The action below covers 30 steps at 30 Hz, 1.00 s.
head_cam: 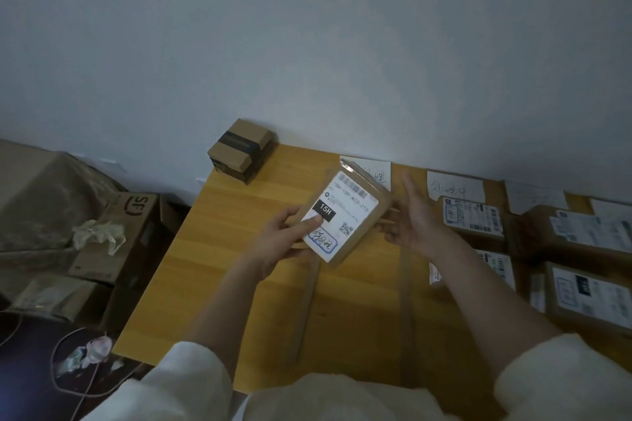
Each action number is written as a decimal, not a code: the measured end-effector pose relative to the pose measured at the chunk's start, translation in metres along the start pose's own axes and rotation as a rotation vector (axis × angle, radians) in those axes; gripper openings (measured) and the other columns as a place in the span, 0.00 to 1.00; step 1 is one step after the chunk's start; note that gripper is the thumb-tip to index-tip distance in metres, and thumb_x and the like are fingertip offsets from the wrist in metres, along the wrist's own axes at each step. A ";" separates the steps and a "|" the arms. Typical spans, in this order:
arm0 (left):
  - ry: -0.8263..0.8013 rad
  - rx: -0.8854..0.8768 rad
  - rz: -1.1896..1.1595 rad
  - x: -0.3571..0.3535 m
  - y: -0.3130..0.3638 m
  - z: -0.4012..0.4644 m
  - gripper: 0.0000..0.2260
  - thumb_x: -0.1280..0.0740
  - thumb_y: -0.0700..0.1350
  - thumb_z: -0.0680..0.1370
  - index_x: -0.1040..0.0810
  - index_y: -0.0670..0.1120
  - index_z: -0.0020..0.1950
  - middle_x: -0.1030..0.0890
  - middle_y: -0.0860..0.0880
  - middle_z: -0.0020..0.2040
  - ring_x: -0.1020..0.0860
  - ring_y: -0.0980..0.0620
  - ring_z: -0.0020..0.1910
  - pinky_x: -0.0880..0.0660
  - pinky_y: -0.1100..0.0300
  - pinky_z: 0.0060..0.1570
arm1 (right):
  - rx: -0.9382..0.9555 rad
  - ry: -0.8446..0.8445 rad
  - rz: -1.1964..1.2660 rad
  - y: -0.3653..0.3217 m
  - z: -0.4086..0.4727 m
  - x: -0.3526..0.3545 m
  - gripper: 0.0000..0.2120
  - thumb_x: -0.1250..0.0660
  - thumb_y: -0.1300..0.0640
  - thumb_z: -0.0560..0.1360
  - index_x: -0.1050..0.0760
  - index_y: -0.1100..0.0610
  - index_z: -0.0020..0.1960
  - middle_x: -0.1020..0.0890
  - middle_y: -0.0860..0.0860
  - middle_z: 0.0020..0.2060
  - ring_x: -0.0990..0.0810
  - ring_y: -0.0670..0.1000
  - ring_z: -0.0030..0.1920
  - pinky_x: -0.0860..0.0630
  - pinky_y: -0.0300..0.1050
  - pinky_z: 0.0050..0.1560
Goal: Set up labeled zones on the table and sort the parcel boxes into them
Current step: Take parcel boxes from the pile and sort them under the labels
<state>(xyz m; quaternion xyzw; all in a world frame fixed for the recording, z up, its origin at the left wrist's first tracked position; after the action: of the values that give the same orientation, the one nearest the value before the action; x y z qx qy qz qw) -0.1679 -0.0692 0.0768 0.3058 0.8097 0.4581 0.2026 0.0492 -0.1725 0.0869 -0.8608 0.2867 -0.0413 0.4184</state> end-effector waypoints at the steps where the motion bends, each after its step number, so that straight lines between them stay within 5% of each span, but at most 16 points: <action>1: 0.009 0.017 -0.029 -0.002 -0.004 -0.001 0.25 0.26 0.52 0.72 0.28 0.46 0.65 0.15 0.44 0.51 0.16 0.48 0.51 0.20 0.49 0.53 | 0.023 0.010 0.068 0.000 0.000 -0.001 0.37 0.48 0.25 0.72 0.22 0.55 0.57 0.18 0.53 0.41 0.23 0.51 0.37 0.33 0.44 0.36; 9: 0.087 0.153 -0.110 -0.017 -0.019 -0.001 0.29 0.27 0.59 0.70 0.27 0.42 0.62 0.16 0.45 0.53 0.17 0.48 0.47 0.18 0.53 0.45 | 0.124 0.042 0.000 0.015 0.000 -0.016 0.33 0.38 0.27 0.67 0.21 0.49 0.60 0.20 0.52 0.49 0.26 0.52 0.48 0.30 0.47 0.43; 22: 0.041 0.243 -0.038 -0.017 -0.035 0.000 0.37 0.26 0.67 0.63 0.27 0.45 0.63 0.17 0.45 0.55 0.15 0.47 0.47 0.18 0.54 0.43 | 0.102 0.018 -0.153 0.036 -0.007 -0.015 0.16 0.35 0.41 0.75 0.23 0.48 0.58 0.19 0.50 0.55 0.24 0.53 0.59 0.30 0.48 0.53; 26: 0.010 0.276 0.001 -0.021 -0.039 -0.001 0.37 0.27 0.67 0.64 0.28 0.47 0.65 0.17 0.47 0.55 0.15 0.49 0.46 0.18 0.54 0.44 | 0.031 -0.003 -0.238 0.053 -0.006 -0.012 0.23 0.33 0.37 0.71 0.25 0.47 0.62 0.16 0.47 0.55 0.22 0.51 0.59 0.30 0.53 0.62; 30: 0.000 0.286 0.028 -0.024 -0.041 -0.001 0.36 0.28 0.68 0.65 0.27 0.47 0.65 0.17 0.48 0.54 0.16 0.50 0.44 0.18 0.55 0.43 | -0.016 0.014 -0.247 0.061 -0.008 -0.009 0.23 0.31 0.36 0.70 0.24 0.46 0.61 0.16 0.47 0.53 0.20 0.50 0.57 0.28 0.51 0.59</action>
<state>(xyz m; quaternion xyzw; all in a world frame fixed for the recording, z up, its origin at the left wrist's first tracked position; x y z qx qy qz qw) -0.1639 -0.1024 0.0429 0.3428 0.8624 0.3408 0.1503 0.0111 -0.2029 0.0480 -0.8926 0.1817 -0.0962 0.4013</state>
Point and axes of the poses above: each hand's wrist, its own z-axis towards the middle knuckle, its own x-axis out of the back of the hand, y = z × x, the point moved 3 cm from there along z, towards the middle knuckle
